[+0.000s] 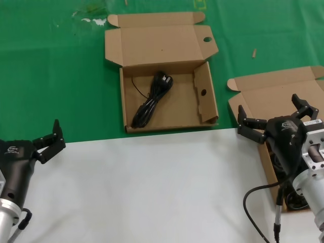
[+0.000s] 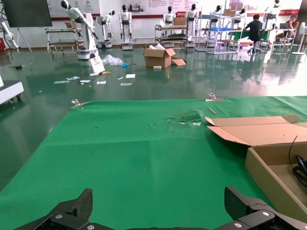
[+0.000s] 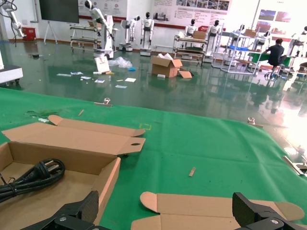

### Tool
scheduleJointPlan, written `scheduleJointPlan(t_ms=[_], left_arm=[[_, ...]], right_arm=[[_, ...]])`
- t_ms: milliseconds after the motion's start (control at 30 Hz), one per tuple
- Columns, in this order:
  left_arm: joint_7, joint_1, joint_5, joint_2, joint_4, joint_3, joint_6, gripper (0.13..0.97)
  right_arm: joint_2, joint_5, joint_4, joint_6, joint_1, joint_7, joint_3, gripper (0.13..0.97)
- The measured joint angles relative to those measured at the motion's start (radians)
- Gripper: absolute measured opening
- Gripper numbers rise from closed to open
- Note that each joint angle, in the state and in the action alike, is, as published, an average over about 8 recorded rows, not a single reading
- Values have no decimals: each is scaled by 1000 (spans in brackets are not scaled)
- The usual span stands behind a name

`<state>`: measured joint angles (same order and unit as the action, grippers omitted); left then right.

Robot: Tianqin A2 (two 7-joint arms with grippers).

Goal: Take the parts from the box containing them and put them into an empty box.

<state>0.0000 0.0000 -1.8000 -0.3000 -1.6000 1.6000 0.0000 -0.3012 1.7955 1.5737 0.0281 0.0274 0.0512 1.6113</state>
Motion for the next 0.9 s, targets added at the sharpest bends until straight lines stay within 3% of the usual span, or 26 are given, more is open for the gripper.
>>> scheduleJointPlan(t_ms=[900], left_arm=[[0,0,0,0,0,0,0,966]], right_arm=[[0,0,0,0,0,0,0,966]])
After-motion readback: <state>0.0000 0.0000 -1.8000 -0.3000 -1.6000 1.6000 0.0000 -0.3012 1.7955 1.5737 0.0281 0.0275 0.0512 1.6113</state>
